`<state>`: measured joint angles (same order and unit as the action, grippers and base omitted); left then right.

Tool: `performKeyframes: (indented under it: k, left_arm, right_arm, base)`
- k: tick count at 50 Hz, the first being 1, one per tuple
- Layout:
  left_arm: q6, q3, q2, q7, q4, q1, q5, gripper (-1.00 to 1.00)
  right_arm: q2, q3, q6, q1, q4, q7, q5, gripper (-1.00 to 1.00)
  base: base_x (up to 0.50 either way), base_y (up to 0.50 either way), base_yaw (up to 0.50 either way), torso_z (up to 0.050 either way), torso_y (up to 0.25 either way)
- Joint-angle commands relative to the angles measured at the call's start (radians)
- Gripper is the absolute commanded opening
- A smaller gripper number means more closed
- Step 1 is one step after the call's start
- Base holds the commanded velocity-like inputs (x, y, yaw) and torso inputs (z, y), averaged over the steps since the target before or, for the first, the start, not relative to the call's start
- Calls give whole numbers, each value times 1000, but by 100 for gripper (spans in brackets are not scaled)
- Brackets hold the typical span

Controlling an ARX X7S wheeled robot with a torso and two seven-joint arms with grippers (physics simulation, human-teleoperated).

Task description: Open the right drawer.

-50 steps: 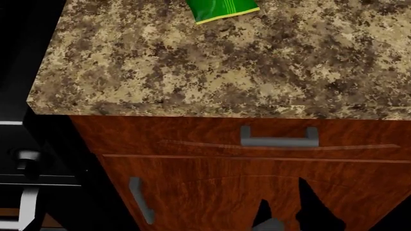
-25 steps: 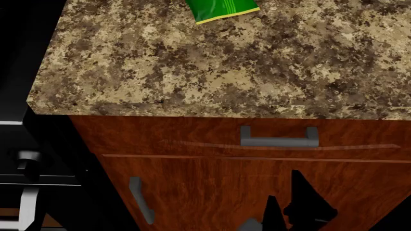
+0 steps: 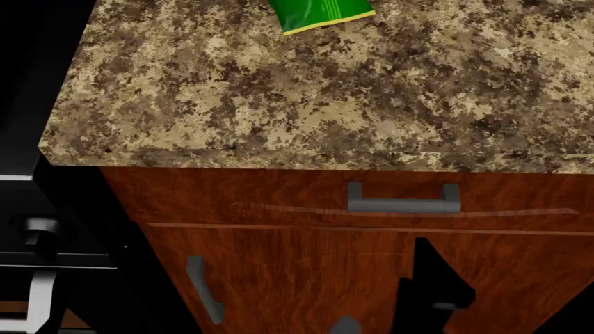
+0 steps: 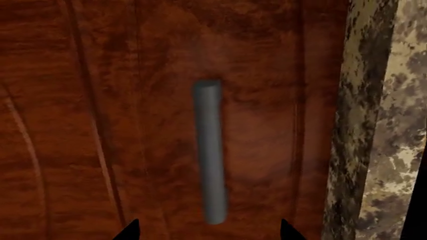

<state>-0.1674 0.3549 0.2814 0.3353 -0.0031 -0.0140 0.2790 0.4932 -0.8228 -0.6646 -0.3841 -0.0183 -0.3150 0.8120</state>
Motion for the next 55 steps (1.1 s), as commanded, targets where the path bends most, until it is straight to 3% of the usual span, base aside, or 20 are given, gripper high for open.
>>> performKeyframes:
  k: [1, 21, 55]
  left_arm:
    - [2, 2, 1, 12, -5, -2, -5, 100]
    - [0, 7, 4, 18, -4, -2, -2, 100]
    - [-11, 19, 12, 27, -5, -2, -8, 100]
  right_arm:
    - [3, -62, -81, -33, -37, 46, 119, 100]
    - [3, -65, -72, -34, -39, 36, 121, 100]
    - [-71, -101, -23, -163, -277, 10, 129, 100]
  base:
    - [0, 0, 0, 0, 0]
    - [0, 0, 0, 0, 0]
    - [0, 0, 0, 0, 0]
